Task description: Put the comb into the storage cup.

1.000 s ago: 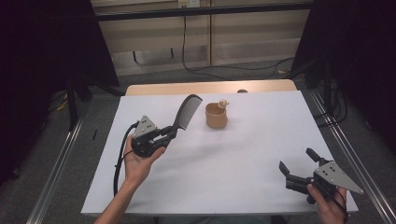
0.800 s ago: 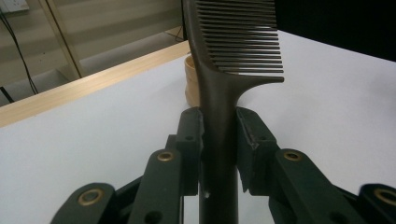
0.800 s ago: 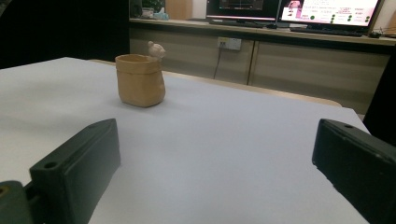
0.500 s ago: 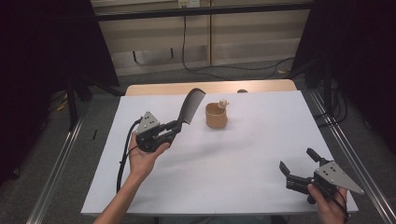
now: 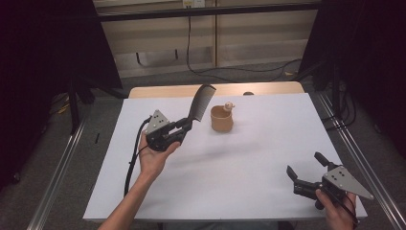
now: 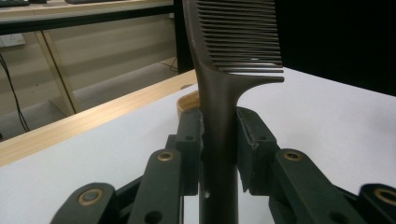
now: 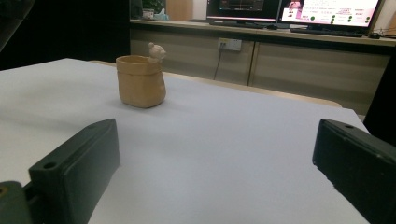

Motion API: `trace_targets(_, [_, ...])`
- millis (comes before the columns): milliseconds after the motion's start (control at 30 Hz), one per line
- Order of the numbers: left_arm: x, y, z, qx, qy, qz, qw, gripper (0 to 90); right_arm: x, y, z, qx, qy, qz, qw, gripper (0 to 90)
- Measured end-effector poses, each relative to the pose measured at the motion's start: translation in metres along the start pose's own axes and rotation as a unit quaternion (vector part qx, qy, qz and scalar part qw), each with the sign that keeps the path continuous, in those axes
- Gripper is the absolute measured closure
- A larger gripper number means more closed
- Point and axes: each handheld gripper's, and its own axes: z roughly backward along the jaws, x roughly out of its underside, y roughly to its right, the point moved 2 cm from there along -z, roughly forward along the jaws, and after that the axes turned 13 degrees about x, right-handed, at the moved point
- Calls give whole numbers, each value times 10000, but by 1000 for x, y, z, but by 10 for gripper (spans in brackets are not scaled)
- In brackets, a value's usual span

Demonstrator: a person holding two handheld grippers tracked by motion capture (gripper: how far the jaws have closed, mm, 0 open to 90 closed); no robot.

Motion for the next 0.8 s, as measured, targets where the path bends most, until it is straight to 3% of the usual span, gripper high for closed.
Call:
trace_targets(267, [-2,-5,-7,-39,46,-154,9999,727,0,0,0,2,5,-8,10000,2])
trace_targets(567, [-8,-9,-22,-31,141,-102,9998,726,0,0,0,2,1,-10,10000,2])
trace_targets(800, [-15,-7,-34,-4,170,-233,9996,727,0,0,0,-1,9,-11,10000,2])
